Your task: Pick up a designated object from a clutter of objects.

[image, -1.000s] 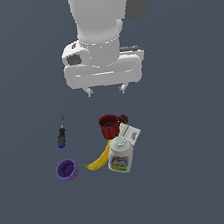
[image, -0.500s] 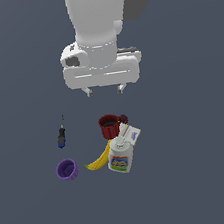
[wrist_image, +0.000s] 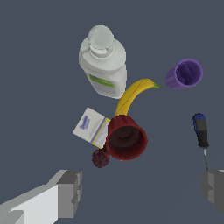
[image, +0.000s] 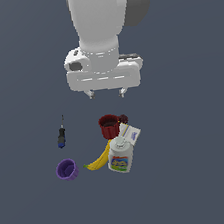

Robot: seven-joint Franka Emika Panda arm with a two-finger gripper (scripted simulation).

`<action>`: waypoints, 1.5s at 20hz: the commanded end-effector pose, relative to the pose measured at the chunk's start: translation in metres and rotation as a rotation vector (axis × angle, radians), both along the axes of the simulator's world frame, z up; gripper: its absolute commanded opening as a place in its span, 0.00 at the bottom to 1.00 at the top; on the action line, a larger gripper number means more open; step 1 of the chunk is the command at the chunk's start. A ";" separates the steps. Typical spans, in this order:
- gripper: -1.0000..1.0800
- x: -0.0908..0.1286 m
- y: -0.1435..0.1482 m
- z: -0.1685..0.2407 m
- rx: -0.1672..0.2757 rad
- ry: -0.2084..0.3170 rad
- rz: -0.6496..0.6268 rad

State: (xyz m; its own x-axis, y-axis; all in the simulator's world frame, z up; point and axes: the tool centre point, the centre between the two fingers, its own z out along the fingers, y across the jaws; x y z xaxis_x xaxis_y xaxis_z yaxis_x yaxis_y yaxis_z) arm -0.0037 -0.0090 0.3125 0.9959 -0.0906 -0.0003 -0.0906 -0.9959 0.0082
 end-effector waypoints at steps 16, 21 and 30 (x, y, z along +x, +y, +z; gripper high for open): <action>0.96 -0.012 0.022 -0.083 0.002 -0.003 -0.332; 0.96 -0.020 0.030 -0.110 0.002 -0.004 -0.445; 0.96 -0.039 0.042 -0.155 0.004 -0.005 -0.647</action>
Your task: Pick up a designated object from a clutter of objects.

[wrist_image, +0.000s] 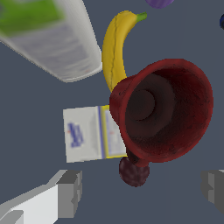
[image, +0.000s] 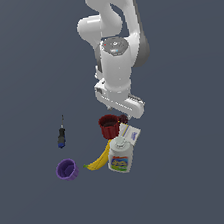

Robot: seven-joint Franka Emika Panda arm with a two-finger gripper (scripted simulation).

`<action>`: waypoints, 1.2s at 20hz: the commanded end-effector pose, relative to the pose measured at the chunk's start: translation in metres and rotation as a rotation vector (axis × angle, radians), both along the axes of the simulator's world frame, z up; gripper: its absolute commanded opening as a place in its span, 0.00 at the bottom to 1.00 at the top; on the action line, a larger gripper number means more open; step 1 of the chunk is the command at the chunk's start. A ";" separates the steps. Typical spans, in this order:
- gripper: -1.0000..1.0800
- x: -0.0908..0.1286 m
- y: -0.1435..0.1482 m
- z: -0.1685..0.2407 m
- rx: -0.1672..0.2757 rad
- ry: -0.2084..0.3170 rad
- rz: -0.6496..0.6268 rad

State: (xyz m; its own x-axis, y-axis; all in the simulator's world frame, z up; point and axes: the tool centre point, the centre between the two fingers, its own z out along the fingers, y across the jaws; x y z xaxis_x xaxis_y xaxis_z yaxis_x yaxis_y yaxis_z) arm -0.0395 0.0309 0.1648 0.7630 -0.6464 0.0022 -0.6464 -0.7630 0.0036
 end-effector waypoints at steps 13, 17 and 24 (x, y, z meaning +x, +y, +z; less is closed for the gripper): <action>0.96 -0.039 0.017 -0.063 0.003 -0.002 -0.316; 0.96 -0.047 0.019 -0.074 0.003 -0.002 -0.375; 0.96 -0.057 0.022 -0.085 0.004 -0.002 -0.435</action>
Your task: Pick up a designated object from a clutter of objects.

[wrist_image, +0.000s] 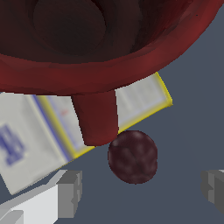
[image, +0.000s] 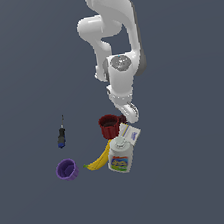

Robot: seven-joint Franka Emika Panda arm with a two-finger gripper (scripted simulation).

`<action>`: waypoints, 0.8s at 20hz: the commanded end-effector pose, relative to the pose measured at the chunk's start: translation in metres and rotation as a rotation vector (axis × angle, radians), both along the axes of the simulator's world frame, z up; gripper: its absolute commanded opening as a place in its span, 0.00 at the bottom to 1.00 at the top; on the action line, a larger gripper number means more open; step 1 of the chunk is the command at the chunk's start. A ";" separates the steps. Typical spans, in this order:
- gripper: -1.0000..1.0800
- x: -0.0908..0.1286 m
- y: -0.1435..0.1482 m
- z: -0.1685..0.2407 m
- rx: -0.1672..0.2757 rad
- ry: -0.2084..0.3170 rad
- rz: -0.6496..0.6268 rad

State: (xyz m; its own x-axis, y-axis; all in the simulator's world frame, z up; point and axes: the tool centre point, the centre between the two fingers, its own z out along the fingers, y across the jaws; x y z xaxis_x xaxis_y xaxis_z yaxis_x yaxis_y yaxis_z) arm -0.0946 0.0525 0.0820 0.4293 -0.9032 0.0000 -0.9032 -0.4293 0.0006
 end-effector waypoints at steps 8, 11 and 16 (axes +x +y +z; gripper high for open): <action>0.96 -0.003 0.001 -0.005 0.000 0.000 -0.016; 0.96 -0.003 0.001 -0.011 0.000 0.000 -0.017; 0.96 -0.004 0.001 -0.031 0.000 0.000 -0.019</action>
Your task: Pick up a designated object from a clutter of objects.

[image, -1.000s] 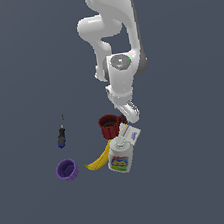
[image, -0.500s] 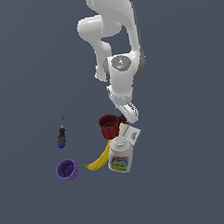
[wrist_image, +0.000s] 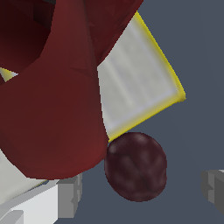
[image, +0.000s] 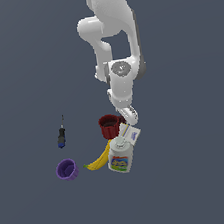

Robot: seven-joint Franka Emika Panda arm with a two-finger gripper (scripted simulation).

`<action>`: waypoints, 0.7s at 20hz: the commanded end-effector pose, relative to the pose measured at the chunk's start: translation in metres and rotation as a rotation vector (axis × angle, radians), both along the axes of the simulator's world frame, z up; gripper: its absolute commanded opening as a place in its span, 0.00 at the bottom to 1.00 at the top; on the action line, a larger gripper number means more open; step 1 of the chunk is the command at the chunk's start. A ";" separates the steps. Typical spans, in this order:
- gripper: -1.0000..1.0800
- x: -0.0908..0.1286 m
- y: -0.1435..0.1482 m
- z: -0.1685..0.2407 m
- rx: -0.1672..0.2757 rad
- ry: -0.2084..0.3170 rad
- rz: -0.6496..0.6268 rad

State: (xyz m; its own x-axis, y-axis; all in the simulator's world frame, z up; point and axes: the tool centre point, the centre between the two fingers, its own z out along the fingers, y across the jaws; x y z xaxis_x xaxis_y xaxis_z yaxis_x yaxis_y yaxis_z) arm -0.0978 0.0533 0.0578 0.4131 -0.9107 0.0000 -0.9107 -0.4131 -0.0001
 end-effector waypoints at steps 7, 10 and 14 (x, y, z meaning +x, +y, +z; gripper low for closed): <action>0.96 -0.001 0.000 -0.027 0.000 0.000 -0.002; 0.96 -0.001 0.000 -0.029 0.000 0.000 -0.002; 0.00 -0.001 0.000 -0.029 0.000 0.000 -0.002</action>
